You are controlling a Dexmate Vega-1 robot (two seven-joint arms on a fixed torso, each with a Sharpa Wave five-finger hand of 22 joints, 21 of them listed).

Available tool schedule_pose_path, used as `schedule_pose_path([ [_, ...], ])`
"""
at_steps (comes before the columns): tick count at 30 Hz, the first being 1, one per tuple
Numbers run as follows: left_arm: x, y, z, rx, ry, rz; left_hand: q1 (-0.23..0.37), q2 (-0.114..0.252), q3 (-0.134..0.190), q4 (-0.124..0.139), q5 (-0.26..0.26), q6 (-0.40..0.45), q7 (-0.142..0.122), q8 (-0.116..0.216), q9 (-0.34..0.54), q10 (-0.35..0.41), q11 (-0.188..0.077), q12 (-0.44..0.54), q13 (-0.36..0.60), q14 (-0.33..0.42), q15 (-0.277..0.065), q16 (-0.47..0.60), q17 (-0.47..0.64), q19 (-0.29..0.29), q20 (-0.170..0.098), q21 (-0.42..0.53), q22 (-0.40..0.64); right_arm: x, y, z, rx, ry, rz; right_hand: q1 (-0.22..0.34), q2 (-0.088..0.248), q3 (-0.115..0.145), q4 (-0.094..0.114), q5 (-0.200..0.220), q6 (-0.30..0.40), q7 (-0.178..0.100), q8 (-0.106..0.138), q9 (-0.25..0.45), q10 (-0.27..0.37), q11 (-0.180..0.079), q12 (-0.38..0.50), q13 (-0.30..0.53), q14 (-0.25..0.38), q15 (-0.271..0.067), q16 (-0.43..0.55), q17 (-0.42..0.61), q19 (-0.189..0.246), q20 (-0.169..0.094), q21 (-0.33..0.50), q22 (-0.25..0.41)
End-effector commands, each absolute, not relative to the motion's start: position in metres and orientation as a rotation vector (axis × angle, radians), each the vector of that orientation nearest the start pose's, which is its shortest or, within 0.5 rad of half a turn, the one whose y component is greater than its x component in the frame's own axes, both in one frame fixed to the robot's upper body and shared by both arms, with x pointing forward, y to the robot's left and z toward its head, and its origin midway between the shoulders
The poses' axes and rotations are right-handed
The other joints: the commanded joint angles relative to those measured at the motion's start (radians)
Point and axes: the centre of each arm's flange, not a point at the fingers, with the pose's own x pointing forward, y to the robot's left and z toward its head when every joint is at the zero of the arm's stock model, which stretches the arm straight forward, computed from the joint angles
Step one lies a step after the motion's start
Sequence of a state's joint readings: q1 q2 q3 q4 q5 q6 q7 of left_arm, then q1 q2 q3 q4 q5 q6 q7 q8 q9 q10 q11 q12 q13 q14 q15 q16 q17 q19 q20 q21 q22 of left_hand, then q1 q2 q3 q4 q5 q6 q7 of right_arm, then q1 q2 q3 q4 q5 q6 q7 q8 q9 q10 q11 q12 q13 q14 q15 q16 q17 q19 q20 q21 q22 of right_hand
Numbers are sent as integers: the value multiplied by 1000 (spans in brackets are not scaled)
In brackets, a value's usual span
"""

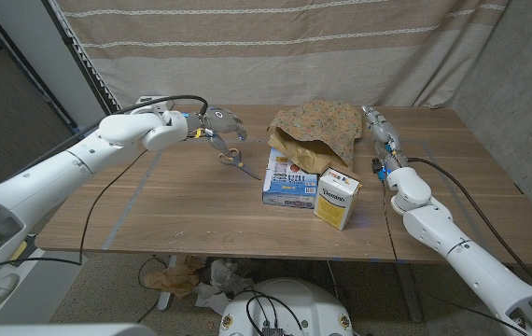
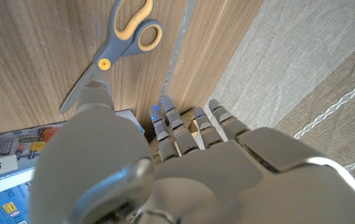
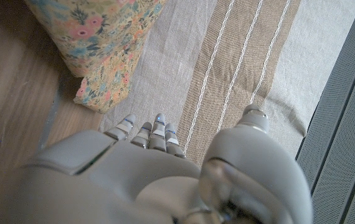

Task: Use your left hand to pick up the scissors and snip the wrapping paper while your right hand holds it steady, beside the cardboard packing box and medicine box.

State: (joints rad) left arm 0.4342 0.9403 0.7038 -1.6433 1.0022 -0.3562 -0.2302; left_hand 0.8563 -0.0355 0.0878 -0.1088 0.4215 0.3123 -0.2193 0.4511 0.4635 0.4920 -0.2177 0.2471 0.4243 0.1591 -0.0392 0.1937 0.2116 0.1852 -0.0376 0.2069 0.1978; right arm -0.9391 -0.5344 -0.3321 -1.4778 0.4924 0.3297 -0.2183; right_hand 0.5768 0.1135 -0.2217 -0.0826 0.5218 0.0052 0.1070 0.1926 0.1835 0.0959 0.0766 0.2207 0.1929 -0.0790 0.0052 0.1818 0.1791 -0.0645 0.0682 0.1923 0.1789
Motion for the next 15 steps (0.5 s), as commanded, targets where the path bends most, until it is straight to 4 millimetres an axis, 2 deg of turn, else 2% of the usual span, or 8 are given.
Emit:
schedule_pose_path([
  [1, 604, 228, 88, 2292, -785, -276, 6, 9, -1, 1, 2, 5, -1, 7, 3, -1, 1, 0, 5, 0, -177, 2, 4, -4, -84, 3, 5, 611, -290, -17, -2, -712, 3, 0, 2, -7, 0, -3, -8, -2, 2, 3, -8, -3, -2, 1, -10, 0, -1, 3, -11, -2, 0, 3],
  [8, 605, 231, 87, 2318, -765, -319, 14, 9, -3, -3, -2, -15, 0, 0, 2, -10, 1, -4, 5, -8, -175, 0, 4, -9, -74, 4, 5, 609, -289, -18, 5, -715, -2, 0, 2, -7, -1, -3, -9, -3, 2, 3, -9, -3, -2, 1, -11, 1, -1, 3, -14, 0, 0, 3],
  [11, 605, 231, 88, 2329, -758, -334, 50, 29, 6, -16, -12, 33, -2, 33, 14, -5, 0, -2, 3, -5, -177, 4, 4, -2, -95, 11, 3, 608, -290, -19, 4, -713, -6, 0, 3, -7, -1, -3, -8, -2, 2, 3, -9, -3, -2, 1, -11, 1, -1, 3, -14, -1, 0, 3],
  [15, 607, 235, 92, 2365, -747, -352, 56, 29, 6, -19, -14, 37, -1, 36, 16, -4, 0, -2, 3, -4, -178, 4, 4, 0, -103, 12, 3, 607, -291, -20, 10, -709, -20, 0, 3, -7, -1, -3, -9, -3, 2, 3, -11, -4, -2, 1, -11, 1, 0, 3, -15, 0, 0, 3],
])
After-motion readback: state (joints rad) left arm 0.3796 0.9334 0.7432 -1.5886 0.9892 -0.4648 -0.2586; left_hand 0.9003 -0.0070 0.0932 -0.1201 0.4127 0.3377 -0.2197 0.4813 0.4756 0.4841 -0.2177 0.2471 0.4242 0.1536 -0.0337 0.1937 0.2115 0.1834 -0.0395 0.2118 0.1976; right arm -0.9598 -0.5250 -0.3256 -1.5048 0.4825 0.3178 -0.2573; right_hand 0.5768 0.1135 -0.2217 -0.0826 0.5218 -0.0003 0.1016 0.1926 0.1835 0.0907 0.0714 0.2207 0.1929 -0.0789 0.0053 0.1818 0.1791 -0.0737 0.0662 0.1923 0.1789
